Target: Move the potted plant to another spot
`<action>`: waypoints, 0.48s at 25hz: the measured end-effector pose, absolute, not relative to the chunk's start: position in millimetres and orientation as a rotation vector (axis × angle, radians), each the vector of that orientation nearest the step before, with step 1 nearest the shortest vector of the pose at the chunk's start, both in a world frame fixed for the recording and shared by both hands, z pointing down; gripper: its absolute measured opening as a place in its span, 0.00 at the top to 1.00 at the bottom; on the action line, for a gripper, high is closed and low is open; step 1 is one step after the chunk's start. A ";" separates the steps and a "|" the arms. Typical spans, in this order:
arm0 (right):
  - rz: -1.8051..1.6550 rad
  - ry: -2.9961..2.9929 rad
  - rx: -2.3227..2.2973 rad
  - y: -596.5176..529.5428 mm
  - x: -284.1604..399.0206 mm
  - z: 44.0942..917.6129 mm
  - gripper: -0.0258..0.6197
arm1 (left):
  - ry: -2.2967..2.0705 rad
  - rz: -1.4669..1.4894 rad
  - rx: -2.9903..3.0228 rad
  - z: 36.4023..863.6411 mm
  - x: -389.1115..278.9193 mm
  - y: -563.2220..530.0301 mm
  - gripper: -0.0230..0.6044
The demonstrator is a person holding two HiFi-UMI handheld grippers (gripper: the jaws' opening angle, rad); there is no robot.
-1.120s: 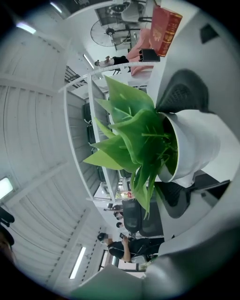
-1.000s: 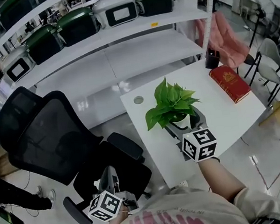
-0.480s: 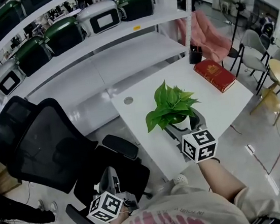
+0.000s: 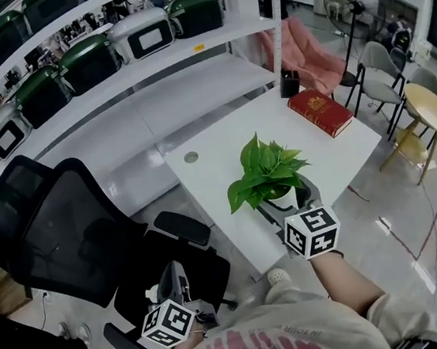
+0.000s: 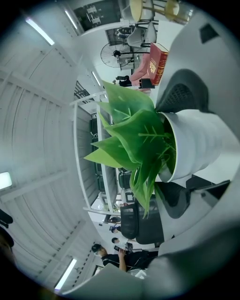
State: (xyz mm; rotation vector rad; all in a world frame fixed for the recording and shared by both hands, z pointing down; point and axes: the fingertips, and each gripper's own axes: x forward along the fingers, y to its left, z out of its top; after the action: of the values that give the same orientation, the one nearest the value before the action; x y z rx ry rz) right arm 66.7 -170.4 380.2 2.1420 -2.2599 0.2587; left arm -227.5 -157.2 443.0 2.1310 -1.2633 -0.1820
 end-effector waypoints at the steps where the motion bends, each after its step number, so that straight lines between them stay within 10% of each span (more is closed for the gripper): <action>1: 0.261 -2.254 2.145 -164.3 66.1 380.5 0.22 | -1.255 -0.180 2.133 443.2 -227.3 -153.1 0.92; 12: 0.269 -2.229 2.151 -131.1 70.5 396.8 0.22 | -1.217 -0.163 2.145 456.4 -212.6 -130.8 0.92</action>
State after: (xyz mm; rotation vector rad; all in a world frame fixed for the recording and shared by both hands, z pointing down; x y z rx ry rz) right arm 70.5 -131.1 396.8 2.1508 -2.2290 0.2690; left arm -212.6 -130.8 456.4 2.1447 -1.2174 -0.1633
